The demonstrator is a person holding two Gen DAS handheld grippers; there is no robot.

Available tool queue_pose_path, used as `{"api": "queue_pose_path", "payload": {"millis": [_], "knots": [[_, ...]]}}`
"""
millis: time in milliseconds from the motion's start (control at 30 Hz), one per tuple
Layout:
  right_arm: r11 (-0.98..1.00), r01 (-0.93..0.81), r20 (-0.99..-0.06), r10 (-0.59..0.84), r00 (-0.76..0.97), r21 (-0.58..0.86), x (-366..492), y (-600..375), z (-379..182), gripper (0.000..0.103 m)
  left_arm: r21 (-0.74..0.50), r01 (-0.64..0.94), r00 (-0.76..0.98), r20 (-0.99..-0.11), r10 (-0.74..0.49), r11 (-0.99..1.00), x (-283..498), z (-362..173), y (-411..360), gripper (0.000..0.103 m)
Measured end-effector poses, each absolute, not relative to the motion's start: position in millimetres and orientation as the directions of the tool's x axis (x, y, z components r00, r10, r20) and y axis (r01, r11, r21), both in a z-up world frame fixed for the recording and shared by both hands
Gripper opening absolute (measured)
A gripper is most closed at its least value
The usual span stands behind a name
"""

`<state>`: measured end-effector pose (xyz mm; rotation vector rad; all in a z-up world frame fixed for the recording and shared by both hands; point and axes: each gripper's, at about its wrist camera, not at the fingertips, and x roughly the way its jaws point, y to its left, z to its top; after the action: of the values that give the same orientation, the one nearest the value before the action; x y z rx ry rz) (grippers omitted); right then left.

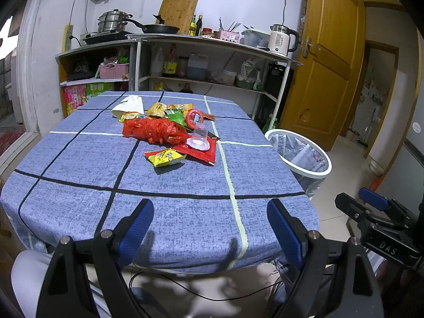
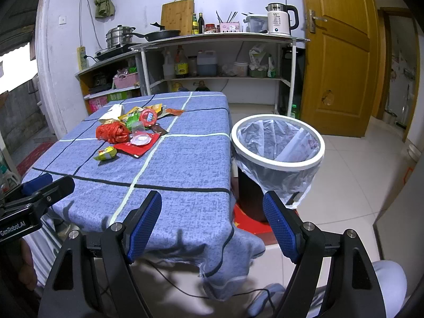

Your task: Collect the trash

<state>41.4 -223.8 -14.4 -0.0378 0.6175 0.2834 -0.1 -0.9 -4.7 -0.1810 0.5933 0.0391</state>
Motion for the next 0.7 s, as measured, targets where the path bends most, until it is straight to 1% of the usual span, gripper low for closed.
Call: {"api": "queue_pose_path", "payload": {"millis": [433, 467, 700], "knots": [[0.962, -0.269, -0.581, 0.245, 0.776, 0.047, 41.0, -223.5, -14.4, 0.079, -0.164, -0.091, 0.827, -0.561, -0.017, 0.982, 1.6, -8.9, -9.9, 0.088], [0.962, -0.270, -0.581, 0.246, 0.776, 0.047, 41.0, -224.0, -14.0, 0.079, -0.161, -0.091, 0.829, -0.559, -0.015, 0.983, -0.3, -3.8, -0.2, 0.088], [0.962, -0.270, -0.581, 0.247, 0.776, 0.048, 42.3, -224.5, -14.1, 0.079, -0.163, -0.091, 0.828, -0.560, -0.016, 0.982, 0.0, -3.9, -0.3, 0.088]]}}
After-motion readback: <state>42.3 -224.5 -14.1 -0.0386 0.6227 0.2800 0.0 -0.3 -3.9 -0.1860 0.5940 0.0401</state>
